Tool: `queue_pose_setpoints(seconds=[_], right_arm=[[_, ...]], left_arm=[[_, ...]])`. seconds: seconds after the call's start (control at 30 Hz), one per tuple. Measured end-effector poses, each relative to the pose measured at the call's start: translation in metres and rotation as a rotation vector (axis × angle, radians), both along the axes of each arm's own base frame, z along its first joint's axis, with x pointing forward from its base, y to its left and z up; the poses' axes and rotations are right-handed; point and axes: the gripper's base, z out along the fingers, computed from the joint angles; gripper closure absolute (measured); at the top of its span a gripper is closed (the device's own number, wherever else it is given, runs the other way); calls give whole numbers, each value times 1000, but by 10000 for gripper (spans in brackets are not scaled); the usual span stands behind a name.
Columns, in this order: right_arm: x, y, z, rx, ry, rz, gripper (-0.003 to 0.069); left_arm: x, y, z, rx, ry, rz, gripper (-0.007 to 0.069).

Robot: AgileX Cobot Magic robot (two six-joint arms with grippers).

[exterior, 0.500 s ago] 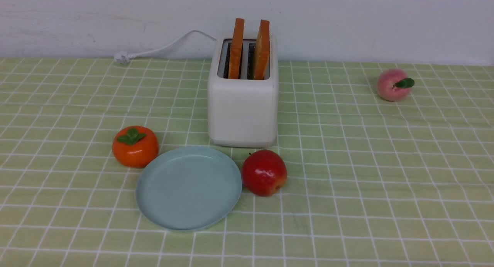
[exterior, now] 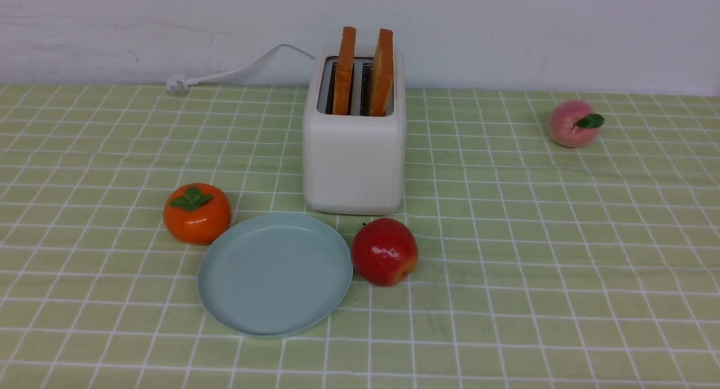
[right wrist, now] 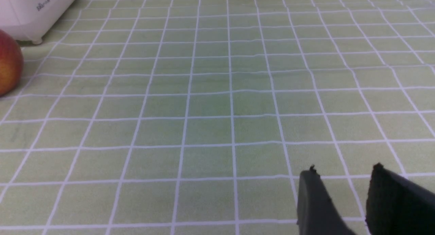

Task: Take toasted bread from bread machine on green coffee tablecloth place on plate.
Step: 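Reach for a toast slice standing in the toaster with the left gripper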

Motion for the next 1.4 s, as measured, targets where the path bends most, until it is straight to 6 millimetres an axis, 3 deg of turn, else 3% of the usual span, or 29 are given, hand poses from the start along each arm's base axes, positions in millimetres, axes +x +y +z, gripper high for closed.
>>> queue_pose_setpoints(seconds=[0.73, 0.83, 1.0, 1.13, 1.23, 1.37, 1.4], right_arm=[[0, -1, 0, -38, 0, 3, 419], [1, -4, 2, -209, -20, 13, 419], [4, -5, 15, -423, -163, 32, 419], [4, 0, 27, -290, -315, 36, 419], [4, 1, 31, -149, -367, 32, 419], [4, 2, 33, 5, -388, 21, 419], [4, 2, 33, 49, -389, 17, 419]], left_arm=[[2, 2, 6, 45, -66, 8, 386], [3, 1, 11, -48, -125, 21, 386], [5, 2, 31, -424, -331, 86, 386], [4, 7, 41, -664, -442, 138, 386], [3, 10, 44, -745, -483, 161, 386], [3, 11, 45, -726, -495, 164, 409], [3, 10, 44, -684, -485, 156, 460]])
